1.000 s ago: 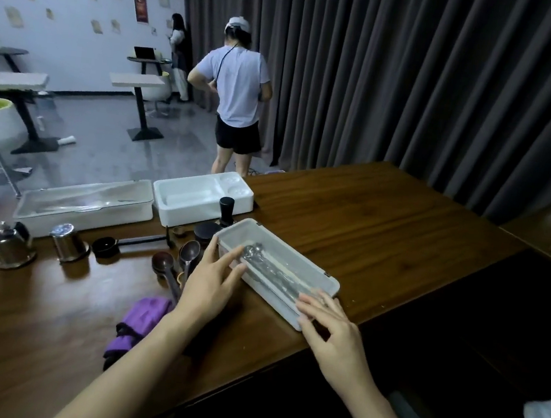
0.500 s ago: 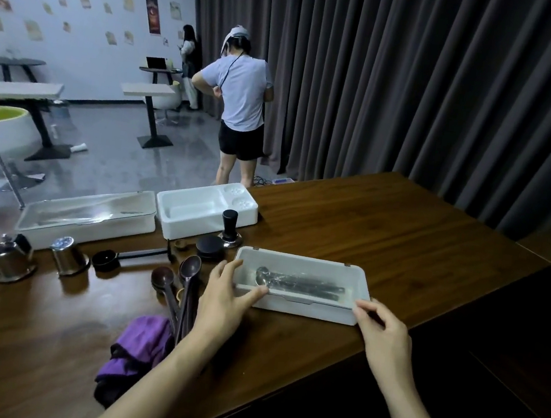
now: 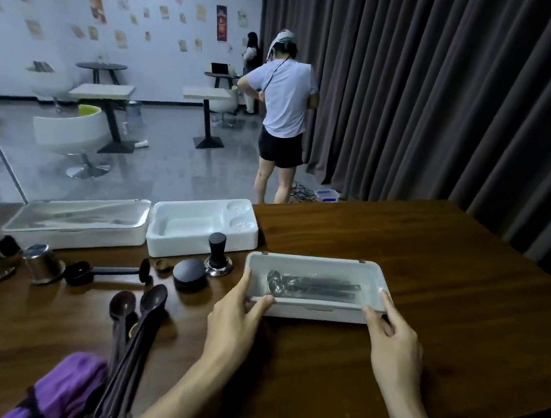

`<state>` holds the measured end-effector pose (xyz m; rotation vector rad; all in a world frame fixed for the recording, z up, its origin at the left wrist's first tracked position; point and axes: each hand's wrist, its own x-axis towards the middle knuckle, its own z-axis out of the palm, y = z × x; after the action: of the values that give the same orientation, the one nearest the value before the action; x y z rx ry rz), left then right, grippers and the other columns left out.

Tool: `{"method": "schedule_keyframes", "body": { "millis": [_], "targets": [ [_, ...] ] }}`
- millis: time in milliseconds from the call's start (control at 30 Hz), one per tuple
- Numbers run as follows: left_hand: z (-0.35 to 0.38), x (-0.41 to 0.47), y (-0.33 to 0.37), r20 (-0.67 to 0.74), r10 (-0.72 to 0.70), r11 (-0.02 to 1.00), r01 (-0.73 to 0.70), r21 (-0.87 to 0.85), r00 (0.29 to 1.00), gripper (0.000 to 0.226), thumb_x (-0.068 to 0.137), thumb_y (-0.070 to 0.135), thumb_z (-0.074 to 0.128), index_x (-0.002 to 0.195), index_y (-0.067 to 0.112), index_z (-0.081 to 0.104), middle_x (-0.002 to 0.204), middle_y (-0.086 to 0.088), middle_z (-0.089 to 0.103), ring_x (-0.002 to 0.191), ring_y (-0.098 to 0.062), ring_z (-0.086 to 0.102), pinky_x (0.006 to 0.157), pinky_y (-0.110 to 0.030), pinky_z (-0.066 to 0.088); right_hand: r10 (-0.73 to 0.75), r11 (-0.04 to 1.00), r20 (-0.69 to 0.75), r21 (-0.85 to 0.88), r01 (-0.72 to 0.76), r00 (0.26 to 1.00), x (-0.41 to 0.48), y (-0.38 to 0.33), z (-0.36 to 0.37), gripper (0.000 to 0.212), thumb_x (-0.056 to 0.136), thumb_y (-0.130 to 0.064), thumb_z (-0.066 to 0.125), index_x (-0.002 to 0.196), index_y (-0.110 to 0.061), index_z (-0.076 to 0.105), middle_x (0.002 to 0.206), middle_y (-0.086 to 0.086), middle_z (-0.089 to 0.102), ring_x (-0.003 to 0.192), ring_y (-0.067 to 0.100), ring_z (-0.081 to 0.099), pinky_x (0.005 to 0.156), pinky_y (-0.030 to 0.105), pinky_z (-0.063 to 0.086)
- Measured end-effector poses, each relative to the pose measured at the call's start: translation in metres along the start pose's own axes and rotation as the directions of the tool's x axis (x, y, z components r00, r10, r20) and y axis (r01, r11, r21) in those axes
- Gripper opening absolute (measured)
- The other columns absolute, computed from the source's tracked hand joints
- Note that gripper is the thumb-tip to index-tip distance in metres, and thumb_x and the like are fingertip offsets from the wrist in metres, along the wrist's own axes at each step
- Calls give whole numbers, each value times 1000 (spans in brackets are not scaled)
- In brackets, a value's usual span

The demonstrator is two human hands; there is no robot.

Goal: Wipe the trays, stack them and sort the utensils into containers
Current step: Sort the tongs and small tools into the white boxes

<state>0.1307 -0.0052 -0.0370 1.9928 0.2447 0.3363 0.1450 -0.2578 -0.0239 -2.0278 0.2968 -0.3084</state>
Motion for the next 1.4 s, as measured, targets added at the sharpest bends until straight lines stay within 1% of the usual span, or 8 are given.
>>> {"method": "schedule_keyframes", "body": {
  "millis": [100, 200, 333, 567, 767, 1000, 1167, 1400],
  "targets": [
    [36, 40, 17, -65, -30, 999, 29, -17, 997, 74, 90, 55, 70, 154, 44, 34, 117, 13, 74, 109, 3, 64, 100, -25, 51, -50, 998, 31, 37, 49, 998, 66, -3, 0, 55, 91, -49, 65, 143, -37, 51, 132, 2, 65, 119, 21, 62, 95, 48, 55],
    [64, 78, 39, -156, -16, 999, 21, 33, 988, 68, 95, 44, 69, 155, 38, 38, 114, 9, 72, 97, 3, 62, 78, -2, 40, -86, 995, 66, 57, 82, 994, 128, -6, 10, 60, 89, -51, 67, 144, -36, 50, 135, 0, 63, 120, 21, 61, 98, 50, 54],
    [93, 126, 52, -218, -43, 998, 52, 38, 975, 67, 98, 43, 64, 157, 40, 34, 118, 5, 71, 103, -7, 64, 90, -29, 46, -118, 991, 97, 72, 111, 988, 192, -5, 30, 66, 85, -56, 67, 144, -34, 50, 137, 2, 62, 121, 24, 61, 101, 52, 51],
    [116, 175, 43, -296, -100, 992, 119, 44, 950, 70, 98, 41, 64, 160, 28, 32, 135, 1, 61, 114, -11, 59, 96, -25, 41, -167, 984, 152, 89, 155, 974, 257, 0, 77, 65, 83, -59, 68, 142, -36, 53, 134, 2, 65, 121, 26, 62, 101, 50, 51],
    [121, 192, 26, -345, -125, 983, 164, 86, 930, 86, 87, 61, 69, 159, 33, 32, 133, 1, 61, 121, -21, 57, 105, -44, 47, -205, 976, 204, 109, 186, 957, 273, 5, 103, 74, 80, -65, 68, 145, -33, 50, 138, 2, 62, 125, 26, 59, 103, 50, 50],
    [123, 196, 18, -407, -77, 964, 172, 201, 910, 82, 88, 64, 64, 158, 34, 34, 145, 9, 55, 133, -12, 50, 103, -36, 46, -284, 956, 156, 123, 267, 946, 281, 10, 110, 60, 84, -55, 70, 137, -29, 60, 132, 2, 66, 119, 24, 64, 98, 43, 53],
    [124, 199, 14, -410, -46, 961, 153, 231, 911, 88, 82, 77, 57, 157, 35, 35, 132, 6, 60, 117, -20, 59, 97, -42, 52, -335, 933, 112, 176, 314, 935, 285, 14, 114, 53, 86, -46, 73, 134, -24, 63, 134, -1, 64, 123, 20, 61, 95, 47, 56],
    [124, 202, 15, -367, -48, 966, 137, 218, 929, 85, 88, 67, 62, 159, 31, 33, 125, 1, 62, 114, -21, 58, 98, -41, 51, -335, 936, 106, 151, 317, 936, 285, 10, 114, 50, 90, -40, 71, 136, -22, 61, 135, 6, 63, 126, 24, 57, 101, 42, 50]
  ]
}}
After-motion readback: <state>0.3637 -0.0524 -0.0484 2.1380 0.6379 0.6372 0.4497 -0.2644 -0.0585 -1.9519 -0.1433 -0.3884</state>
